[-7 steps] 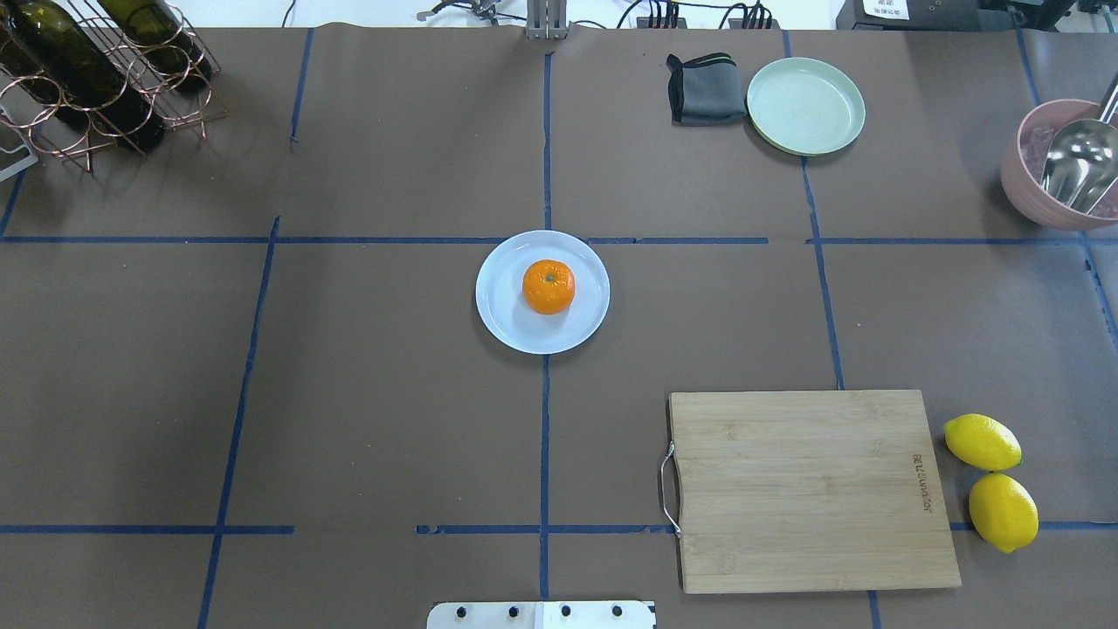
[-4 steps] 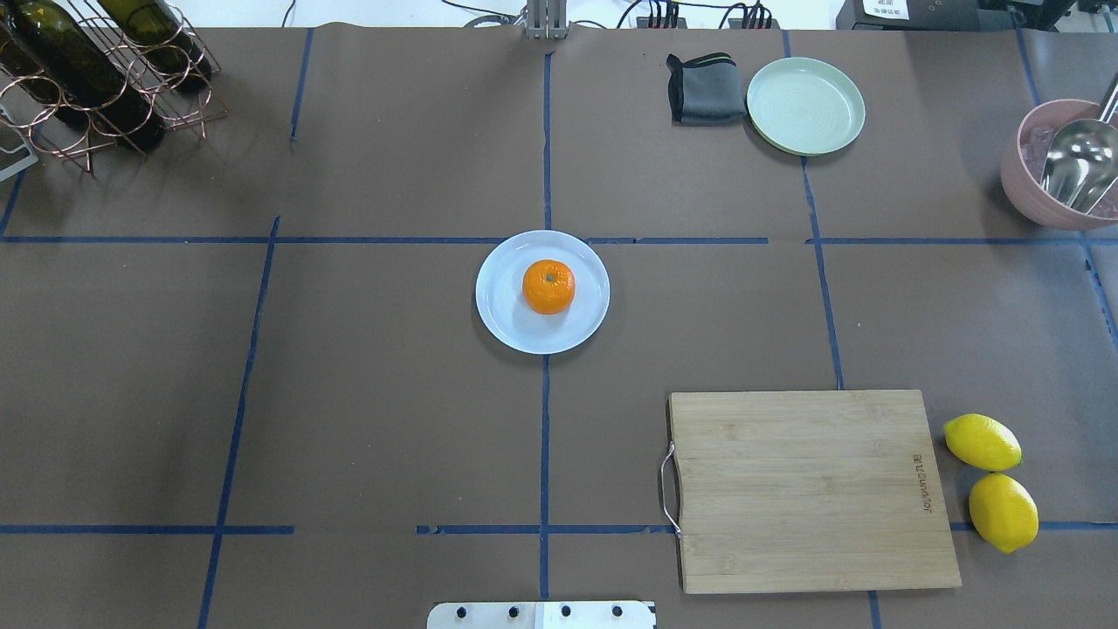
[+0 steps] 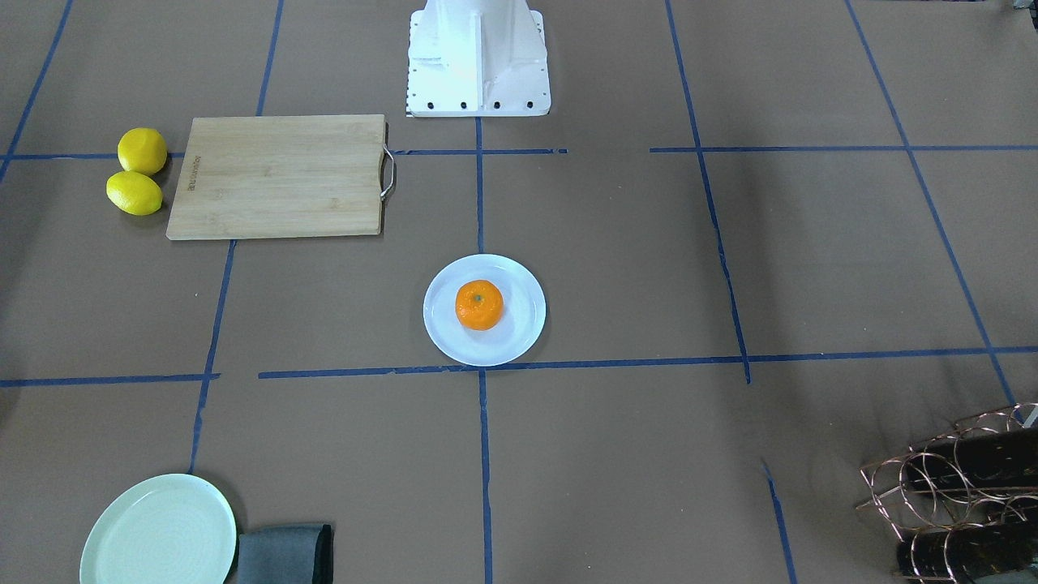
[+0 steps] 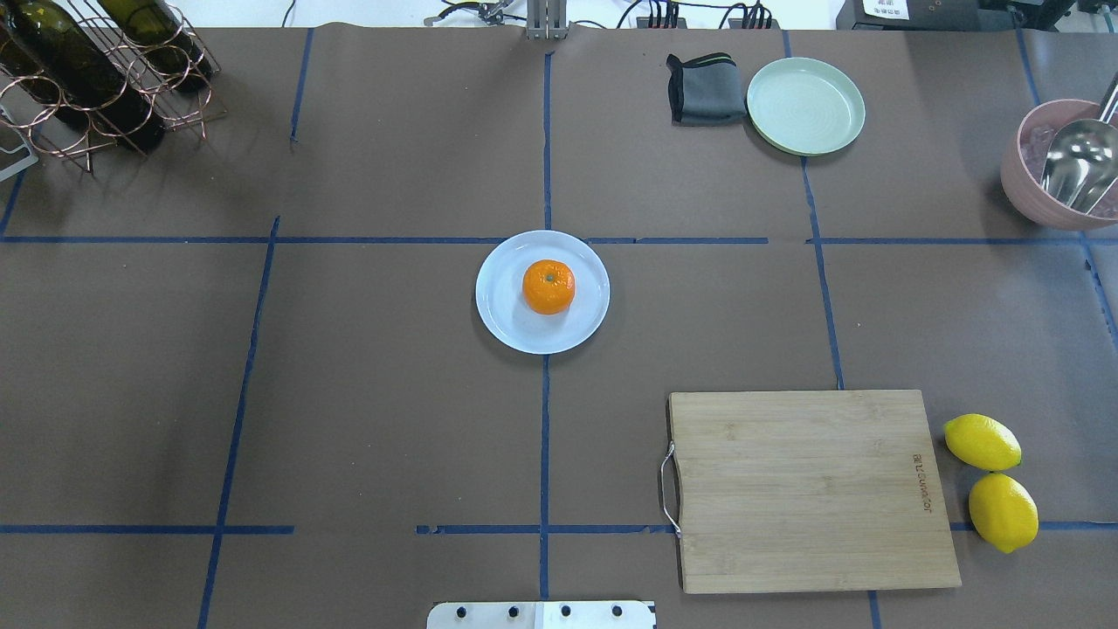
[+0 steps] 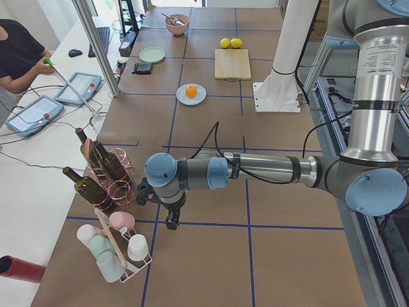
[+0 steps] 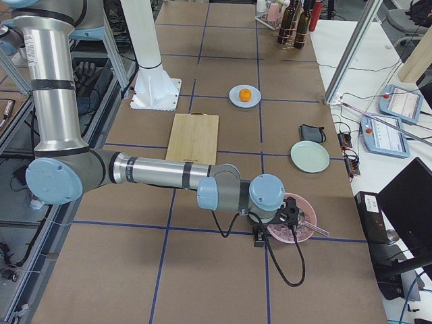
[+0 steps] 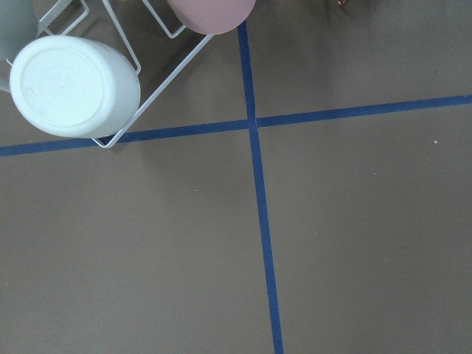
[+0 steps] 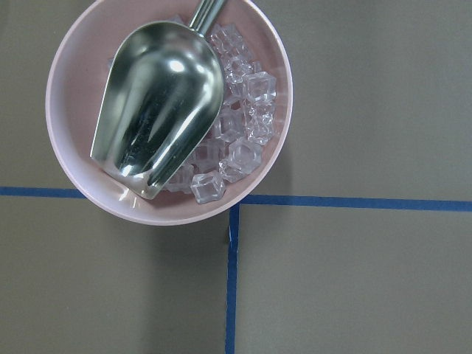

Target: Pick orange to plate

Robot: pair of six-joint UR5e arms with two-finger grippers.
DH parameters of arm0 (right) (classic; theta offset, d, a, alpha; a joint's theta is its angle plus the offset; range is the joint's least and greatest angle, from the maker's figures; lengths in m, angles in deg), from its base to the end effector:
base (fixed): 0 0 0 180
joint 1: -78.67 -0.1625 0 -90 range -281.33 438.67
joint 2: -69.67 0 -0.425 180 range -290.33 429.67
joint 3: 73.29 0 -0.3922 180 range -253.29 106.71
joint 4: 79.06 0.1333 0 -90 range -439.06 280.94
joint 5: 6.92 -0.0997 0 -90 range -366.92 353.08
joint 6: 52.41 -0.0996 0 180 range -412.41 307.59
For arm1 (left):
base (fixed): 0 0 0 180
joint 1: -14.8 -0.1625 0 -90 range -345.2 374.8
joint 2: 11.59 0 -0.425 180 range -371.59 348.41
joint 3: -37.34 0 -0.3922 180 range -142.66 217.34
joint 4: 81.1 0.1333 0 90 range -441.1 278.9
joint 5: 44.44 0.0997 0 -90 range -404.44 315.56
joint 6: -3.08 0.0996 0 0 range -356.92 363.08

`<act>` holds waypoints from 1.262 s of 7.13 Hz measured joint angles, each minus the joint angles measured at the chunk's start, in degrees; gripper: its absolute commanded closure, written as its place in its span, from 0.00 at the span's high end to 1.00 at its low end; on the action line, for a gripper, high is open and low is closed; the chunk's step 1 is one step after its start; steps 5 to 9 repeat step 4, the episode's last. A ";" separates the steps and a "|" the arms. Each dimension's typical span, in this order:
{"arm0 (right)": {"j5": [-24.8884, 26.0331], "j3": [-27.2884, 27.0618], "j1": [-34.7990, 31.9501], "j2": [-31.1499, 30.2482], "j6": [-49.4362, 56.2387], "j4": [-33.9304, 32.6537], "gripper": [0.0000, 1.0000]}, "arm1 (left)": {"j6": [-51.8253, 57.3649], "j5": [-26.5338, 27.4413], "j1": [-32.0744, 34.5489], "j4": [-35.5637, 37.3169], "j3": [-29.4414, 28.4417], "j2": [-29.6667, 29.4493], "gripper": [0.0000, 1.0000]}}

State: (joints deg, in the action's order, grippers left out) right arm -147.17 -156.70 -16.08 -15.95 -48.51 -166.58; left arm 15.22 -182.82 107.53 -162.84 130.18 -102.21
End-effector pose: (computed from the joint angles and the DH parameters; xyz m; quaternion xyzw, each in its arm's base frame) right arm 0.1000 -0.5179 0.6646 0.0341 -0.4232 0.0057 0.9054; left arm -0.0821 -0.4865 0.6381 0.0151 0.4109 0.0577 0.9097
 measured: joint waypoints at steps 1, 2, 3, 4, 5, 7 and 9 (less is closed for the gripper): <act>0.06 -0.04 0.00 -0.04 0.02 0.03 1.00 | -0.01 0.07 0.32 0.00 0.03 0.00 1.00; 0.11 -0.06 0.00 -0.07 0.04 0.05 1.00 | -0.01 0.13 0.50 0.00 0.05 0.00 1.00; 0.14 -0.07 0.00 -0.07 0.03 0.06 1.00 | -0.01 0.18 0.56 0.00 0.04 0.00 1.00; 0.15 -0.08 0.00 -0.07 -0.01 0.06 1.00 | -0.01 0.20 0.59 -0.02 -0.03 0.00 1.00; 0.15 -0.08 0.00 -0.07 -0.01 0.06 1.00 | -0.01 0.20 0.59 -0.02 -0.03 0.00 1.00; 0.15 -0.08 0.00 -0.07 -0.01 0.06 1.00 | -0.01 0.20 0.59 -0.02 -0.03 0.00 1.00; 0.15 -0.08 0.00 -0.07 -0.01 0.06 1.00 | -0.01 0.20 0.59 -0.02 -0.03 0.00 1.00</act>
